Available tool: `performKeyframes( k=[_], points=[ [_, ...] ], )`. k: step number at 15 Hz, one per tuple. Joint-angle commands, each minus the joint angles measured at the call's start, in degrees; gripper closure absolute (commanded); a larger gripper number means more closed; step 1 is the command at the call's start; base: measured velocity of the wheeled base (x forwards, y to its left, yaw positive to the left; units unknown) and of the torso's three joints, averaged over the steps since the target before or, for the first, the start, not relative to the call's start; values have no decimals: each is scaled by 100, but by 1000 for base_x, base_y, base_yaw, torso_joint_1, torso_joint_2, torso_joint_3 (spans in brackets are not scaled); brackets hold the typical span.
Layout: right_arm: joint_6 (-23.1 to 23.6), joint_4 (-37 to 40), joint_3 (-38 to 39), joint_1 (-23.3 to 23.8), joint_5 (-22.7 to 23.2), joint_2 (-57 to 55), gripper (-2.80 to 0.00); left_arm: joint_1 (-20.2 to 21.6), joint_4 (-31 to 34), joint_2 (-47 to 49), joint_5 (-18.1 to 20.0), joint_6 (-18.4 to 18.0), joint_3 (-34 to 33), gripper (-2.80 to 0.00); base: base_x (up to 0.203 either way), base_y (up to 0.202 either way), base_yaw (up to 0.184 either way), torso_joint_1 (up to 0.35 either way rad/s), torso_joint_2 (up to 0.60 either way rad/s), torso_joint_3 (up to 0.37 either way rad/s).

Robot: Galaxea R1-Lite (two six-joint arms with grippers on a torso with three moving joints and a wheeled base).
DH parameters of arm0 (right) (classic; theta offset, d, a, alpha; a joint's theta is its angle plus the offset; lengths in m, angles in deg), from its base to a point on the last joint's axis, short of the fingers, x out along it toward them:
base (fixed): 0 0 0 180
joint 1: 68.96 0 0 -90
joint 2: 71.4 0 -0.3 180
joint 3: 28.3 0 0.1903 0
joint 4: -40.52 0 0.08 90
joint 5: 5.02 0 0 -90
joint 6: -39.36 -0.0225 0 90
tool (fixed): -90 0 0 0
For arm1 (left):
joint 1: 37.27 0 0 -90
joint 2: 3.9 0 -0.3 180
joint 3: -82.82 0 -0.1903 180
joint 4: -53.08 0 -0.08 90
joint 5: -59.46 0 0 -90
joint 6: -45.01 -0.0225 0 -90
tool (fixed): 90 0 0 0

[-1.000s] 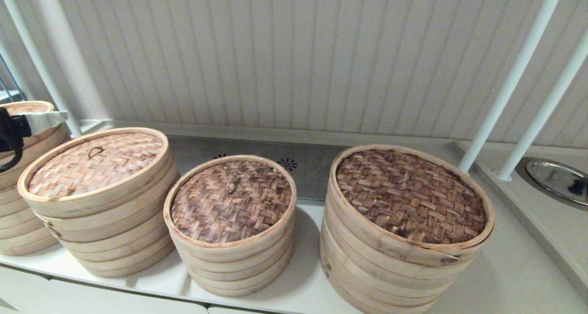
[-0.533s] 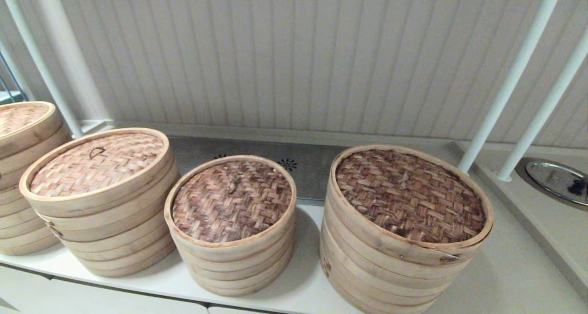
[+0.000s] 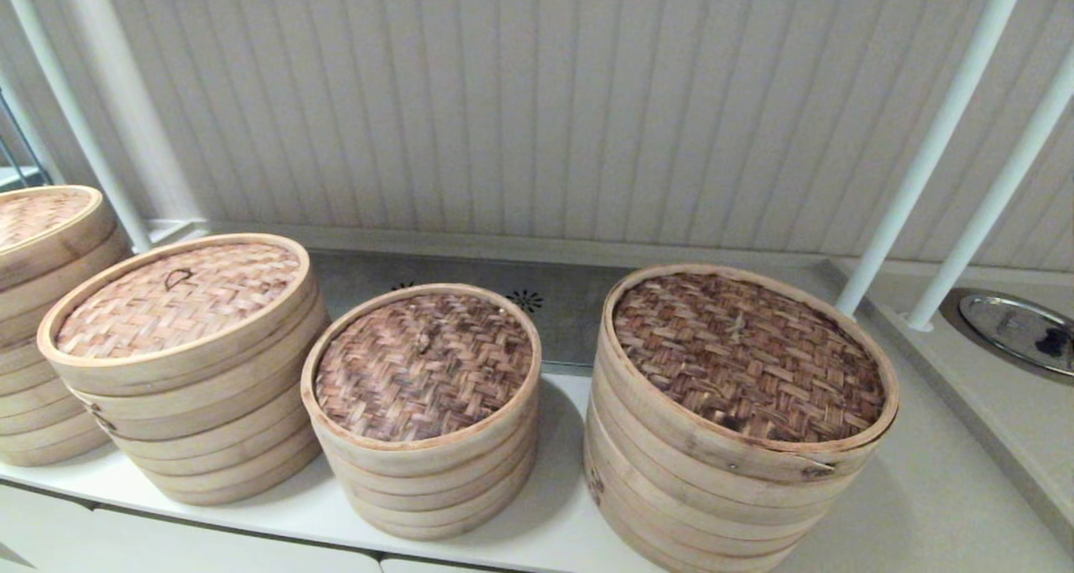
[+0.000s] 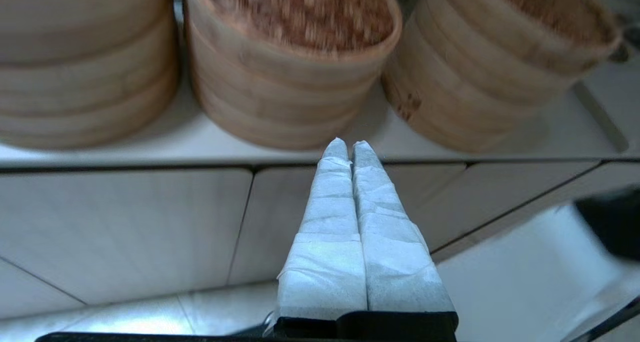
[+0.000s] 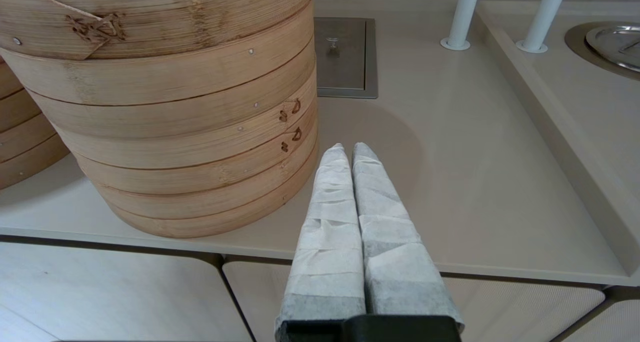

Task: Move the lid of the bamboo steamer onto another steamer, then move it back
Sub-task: Pick up the steamer

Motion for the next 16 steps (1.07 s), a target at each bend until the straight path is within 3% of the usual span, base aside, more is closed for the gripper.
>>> performKeyframes(
  k=[1, 2, 4, 7, 9, 11, 12, 14, 16],
  points=[
    [-1, -2, 9, -2, -1, -8, 0, -62, 3, -471, -175, -53, -410, 0, 0, 0, 0, 0, 0, 0],
    [-1, -2, 9, -2, -1, -8, 0, -71, -29, -478, -367, -140, -668, 0, 0, 0, 0, 0, 0, 0],
    [-1, -2, 9, -2, -1, -8, 0, -108, -297, -477, -408, -393, -1086, 0, 0, 0, 0, 0, 0, 0],
    [-1, -2, 9, -2, -1, -8, 0, -857, -690, -402, -364, -405, -1367, 0, 0, 0, 0, 0, 0, 0],
    [-1, -2, 9, -2, -1, -8, 0, -944, -924, -437, -806, -444, -1742, 0, 0, 0, 0, 0, 0, 0],
    [-1, -2, 9, -2, -1, -8, 0, -948, -1663, -442, -1261, -487, -2194, 0, 0, 0, 0, 0, 0, 0],
    [-1, -2, 9, -2, -1, -8, 0, -1005, -2023, -455, -1329, -520, -2420, 0, 0, 0, 0, 0, 0, 0],
    [-1, -2, 9, -2, -1, -8, 0, -1414, -2140, -438, -1393, -544, -2595, 0, 0, 0, 0, 0, 0, 0],
    [-1, -2, 9, -2, -1, -8, 0, -1514, -2195, -796, -1593, -560, -2836, 0, 0, 0, 0, 0, 0, 0]
  ],
)
